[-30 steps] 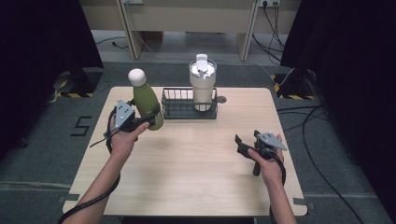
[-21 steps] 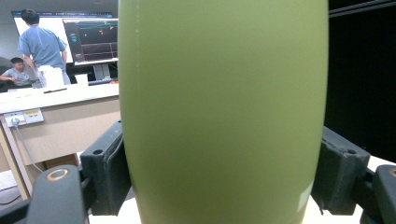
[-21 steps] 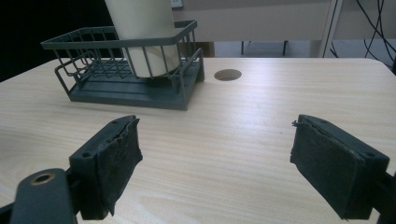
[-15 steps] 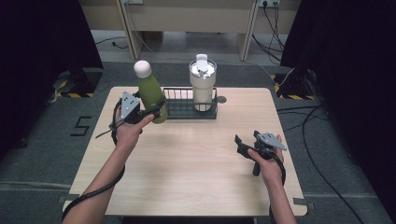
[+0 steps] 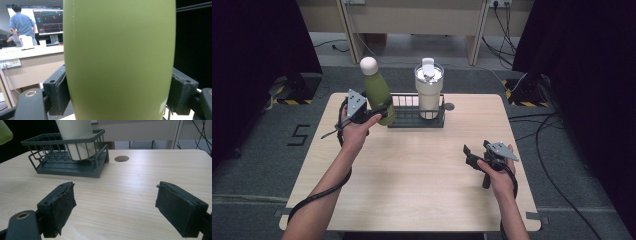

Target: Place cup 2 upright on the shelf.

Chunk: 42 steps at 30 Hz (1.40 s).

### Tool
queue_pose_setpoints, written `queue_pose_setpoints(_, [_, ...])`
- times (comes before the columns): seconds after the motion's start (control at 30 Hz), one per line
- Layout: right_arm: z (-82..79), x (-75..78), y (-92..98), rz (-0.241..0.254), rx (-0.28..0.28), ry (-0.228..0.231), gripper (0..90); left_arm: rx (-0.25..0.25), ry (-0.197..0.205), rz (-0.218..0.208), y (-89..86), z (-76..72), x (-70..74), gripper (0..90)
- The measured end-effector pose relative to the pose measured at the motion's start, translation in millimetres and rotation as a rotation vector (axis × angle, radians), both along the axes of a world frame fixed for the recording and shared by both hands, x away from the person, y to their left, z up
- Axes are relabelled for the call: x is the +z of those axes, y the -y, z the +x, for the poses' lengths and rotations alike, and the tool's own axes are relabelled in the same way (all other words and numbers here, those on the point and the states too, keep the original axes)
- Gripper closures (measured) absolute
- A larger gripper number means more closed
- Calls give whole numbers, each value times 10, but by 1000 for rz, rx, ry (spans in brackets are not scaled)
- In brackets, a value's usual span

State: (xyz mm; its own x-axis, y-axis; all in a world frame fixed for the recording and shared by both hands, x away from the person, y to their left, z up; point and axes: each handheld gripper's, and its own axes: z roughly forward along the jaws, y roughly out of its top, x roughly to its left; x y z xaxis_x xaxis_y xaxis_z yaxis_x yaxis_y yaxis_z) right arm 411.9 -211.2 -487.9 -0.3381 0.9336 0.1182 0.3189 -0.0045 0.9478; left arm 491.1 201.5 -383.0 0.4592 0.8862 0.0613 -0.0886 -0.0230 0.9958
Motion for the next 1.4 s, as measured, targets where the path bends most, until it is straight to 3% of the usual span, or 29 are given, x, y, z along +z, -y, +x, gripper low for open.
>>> queue_pose_setpoints(0.57, [2,-3,15,8,-2,-1,153,4,-13,-6,114,256,23,201])
queue_pose_setpoints(1.4, [7,-30,14,7,3,-6,153,37,-31,-48,220,599,11,202])
